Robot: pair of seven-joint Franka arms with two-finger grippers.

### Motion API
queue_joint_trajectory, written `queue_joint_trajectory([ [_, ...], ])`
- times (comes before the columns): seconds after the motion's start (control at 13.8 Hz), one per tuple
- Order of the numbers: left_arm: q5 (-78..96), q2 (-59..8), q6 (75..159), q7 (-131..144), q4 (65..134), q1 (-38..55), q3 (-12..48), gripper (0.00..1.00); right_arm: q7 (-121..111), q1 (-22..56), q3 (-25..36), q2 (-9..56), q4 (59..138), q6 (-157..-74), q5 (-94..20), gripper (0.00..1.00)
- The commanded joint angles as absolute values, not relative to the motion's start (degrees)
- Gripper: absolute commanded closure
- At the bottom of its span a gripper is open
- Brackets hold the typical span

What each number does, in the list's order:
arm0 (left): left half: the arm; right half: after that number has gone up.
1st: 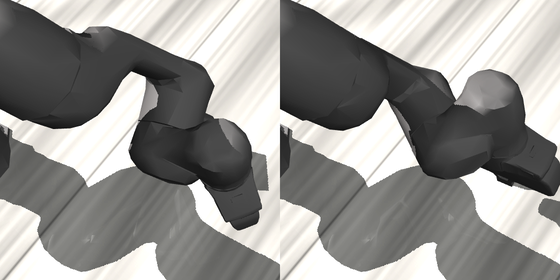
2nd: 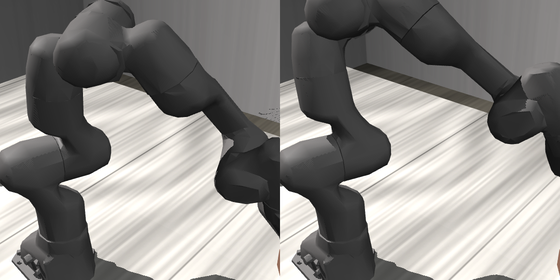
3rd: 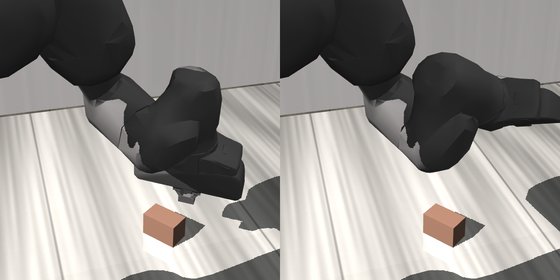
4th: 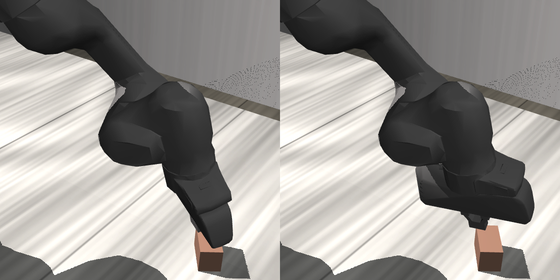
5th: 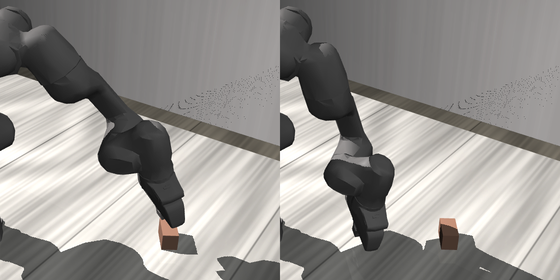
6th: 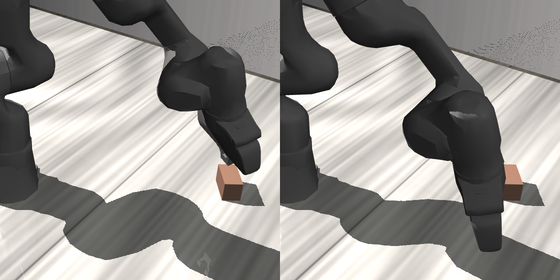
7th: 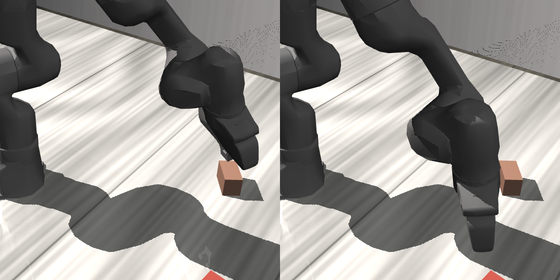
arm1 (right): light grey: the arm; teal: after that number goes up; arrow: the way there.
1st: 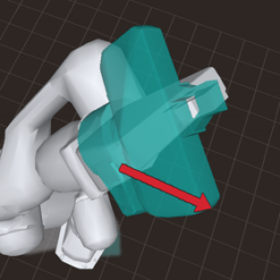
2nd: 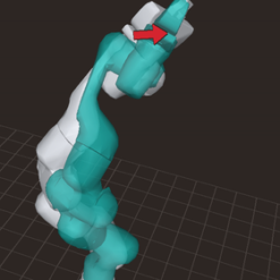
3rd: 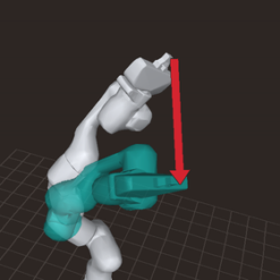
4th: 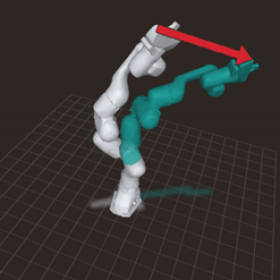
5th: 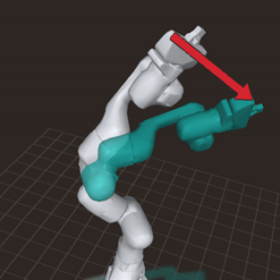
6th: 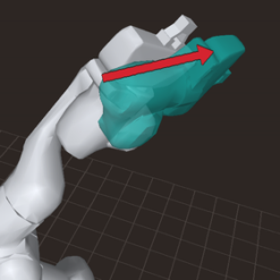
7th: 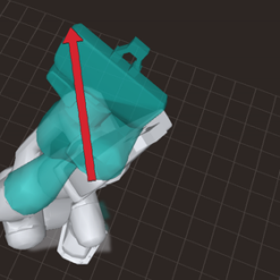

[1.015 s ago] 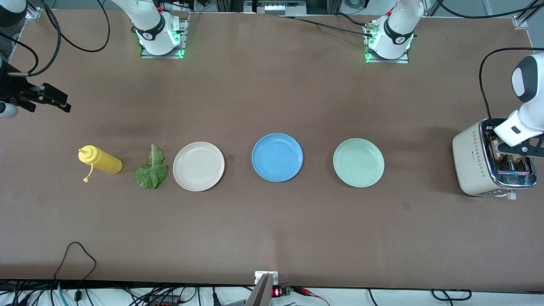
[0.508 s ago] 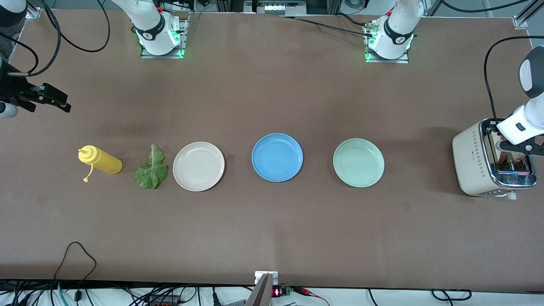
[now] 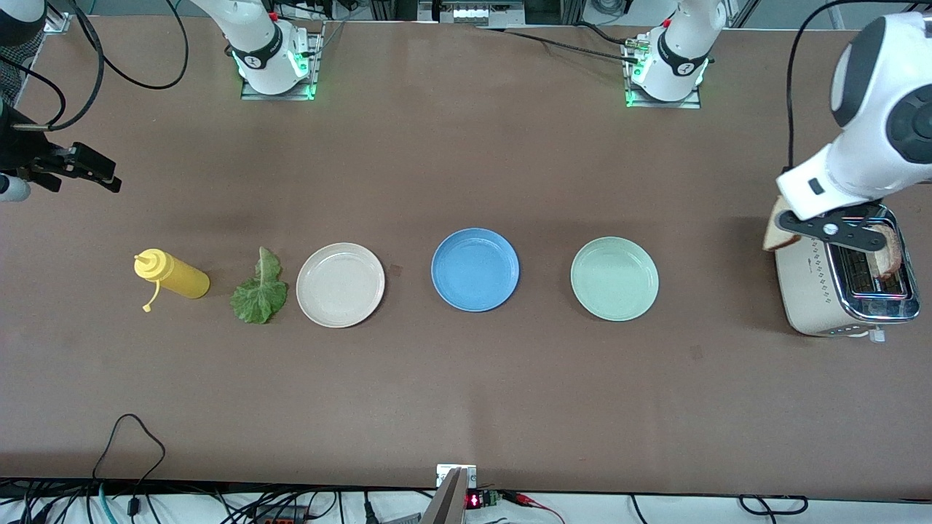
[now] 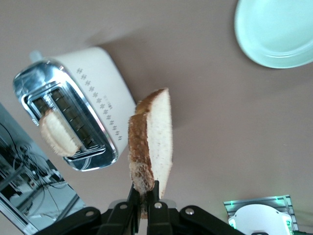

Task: Make sandwich in blue plate with both arms
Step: 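Lift the bread slice out and carry it toward the blue plate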

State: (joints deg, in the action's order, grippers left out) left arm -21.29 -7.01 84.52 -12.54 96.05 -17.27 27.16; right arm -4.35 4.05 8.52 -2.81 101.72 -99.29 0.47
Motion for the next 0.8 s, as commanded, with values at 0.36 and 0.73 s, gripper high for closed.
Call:
queue_joint_trajectory([
  [0.36,-2.47,-17.03,91.65,3.31,91.5,-9.86,37.71,0.99,-4.04,3.78,8.44,-3.25,101.78,-98.88,1.23,0.0],
  [0.73,15.99,-24.5,110.44,11.95,92.28,-5.72,37.88,0.99,-4.04,3.78,8.53,-3.25,101.78,-98.88,1.23,0.0],
])
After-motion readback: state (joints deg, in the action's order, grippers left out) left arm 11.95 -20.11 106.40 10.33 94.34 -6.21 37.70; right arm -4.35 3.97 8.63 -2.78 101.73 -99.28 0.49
